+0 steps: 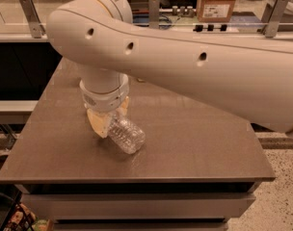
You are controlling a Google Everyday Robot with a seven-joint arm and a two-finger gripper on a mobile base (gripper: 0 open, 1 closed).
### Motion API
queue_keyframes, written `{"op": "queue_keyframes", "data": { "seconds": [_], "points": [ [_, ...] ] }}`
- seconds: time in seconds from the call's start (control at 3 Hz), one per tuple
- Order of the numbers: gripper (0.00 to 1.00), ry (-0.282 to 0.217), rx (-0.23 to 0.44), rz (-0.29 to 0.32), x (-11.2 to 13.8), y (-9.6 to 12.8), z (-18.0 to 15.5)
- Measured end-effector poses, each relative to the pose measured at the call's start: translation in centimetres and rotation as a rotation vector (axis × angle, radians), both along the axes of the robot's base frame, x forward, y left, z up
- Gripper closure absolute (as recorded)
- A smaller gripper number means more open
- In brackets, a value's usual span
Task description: Place water bottle upright
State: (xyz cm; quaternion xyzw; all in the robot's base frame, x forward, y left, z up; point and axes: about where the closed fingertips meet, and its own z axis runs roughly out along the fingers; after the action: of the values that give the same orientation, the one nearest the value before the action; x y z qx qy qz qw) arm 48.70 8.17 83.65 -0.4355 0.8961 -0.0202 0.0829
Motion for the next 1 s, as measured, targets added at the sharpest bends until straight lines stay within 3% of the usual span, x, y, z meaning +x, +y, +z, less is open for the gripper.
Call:
{"op": "queue_keyframes", "data": {
  "seconds": [0.33,1.0],
  "points": [
    [1.00,-0.016,0.007,0.004,0.0,-0.3,0.1],
    [1.00,-0.176,0.111,0.024,2.3,-3.0,2.7]
  ]
}}
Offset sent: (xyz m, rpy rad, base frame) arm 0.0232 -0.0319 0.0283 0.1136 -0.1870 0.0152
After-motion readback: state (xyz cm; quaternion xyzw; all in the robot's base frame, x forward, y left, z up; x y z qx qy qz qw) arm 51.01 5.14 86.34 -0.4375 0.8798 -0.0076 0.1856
